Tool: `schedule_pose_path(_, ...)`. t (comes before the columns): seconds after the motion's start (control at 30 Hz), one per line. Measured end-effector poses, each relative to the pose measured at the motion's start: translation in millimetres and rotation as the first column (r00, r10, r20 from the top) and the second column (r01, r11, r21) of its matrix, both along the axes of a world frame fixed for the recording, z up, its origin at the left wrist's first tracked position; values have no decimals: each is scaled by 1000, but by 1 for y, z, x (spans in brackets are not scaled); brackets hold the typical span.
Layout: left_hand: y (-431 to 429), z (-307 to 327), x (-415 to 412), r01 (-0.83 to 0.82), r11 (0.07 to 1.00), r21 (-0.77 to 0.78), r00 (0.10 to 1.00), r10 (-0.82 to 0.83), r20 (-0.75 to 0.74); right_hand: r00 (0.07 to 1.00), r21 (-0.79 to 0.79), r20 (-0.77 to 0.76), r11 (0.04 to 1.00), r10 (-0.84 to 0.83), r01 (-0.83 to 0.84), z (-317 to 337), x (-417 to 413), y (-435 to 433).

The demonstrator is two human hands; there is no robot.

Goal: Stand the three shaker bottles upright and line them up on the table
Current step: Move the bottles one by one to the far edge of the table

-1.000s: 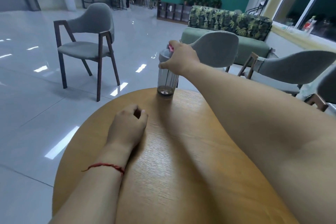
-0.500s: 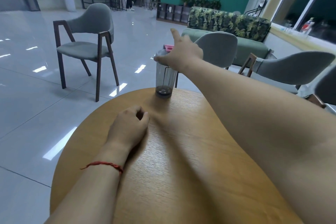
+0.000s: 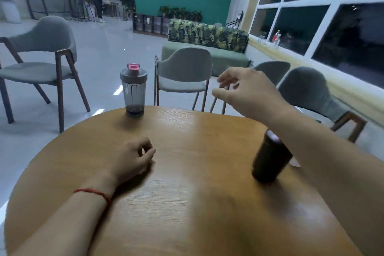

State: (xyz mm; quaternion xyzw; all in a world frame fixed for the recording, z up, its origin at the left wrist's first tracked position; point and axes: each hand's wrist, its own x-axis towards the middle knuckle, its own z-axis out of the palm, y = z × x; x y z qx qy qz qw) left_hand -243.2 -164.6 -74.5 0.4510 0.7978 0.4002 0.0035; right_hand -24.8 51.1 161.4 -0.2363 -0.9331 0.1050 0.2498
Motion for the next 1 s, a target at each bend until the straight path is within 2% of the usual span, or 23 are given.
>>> schedule_pose_path(0.1, -10, -1, -13, -74, 995, 67, 996, 70, 60, 992, -36, 41, 992, -122, 124, -4, 59, 29)
schedule_pose_path(0.23, -10, -4, -16, -86, 994, 66, 995, 82, 61, 939, -71, 306, 980, -156, 186, -34, 99, 54)
schedule_pose_path(0.33, -9, -3, -18, -79, 995, 57, 994, 74, 80, 902, 31, 385, 980, -194, 198, -63, 110, 60)
schedule_pose_path(0.43, -9, -3, -20, -87, 994, 58, 992, 81, 97, 911, 151, 334, 968, -241, 200, -80, 109, 65)
schedule_pose_path(0.63, -8, -1, -22, -82, 995, 50, 992, 76, 99, 938, 183, 245, 962, -244, 203, -93, 102, 63)
schedule_pose_path(0.67, -8, -1, -22, -77, 996, 50, 992, 71, 100, 938, 171, 239, 962, -252, 215, -95, 101, 63)
schedule_pose_path(0.73, -9, -1, -22, -75, 996, 45, 993, 70, 97, 944, 41, 230, 972, -236, 233, -94, 99, 62)
schedule_pose_path(0.8, -9, 0, -20, -82, 996, 43, 992, 77, 96, 950, -74, 267, 979, -164, 190, -85, 91, 62)
schedule_pose_path(0.87, -9, 3, -18, -87, 995, 44, 993, 83, 88, 957, -104, 276, 987, -91, 124, -73, 73, 58)
schedule_pose_path(0.93, -10, 6, -17, -90, 995, 52, 992, 85, 91, 983, -166, 183, 985, -21, 52, -63, 43, 48)
schedule_pose_path(1.0, -13, 9, -19, -131, 989, 62, 989, 127, 73, 998, -157, 60, 987, 29, -19, -57, 5, 34)
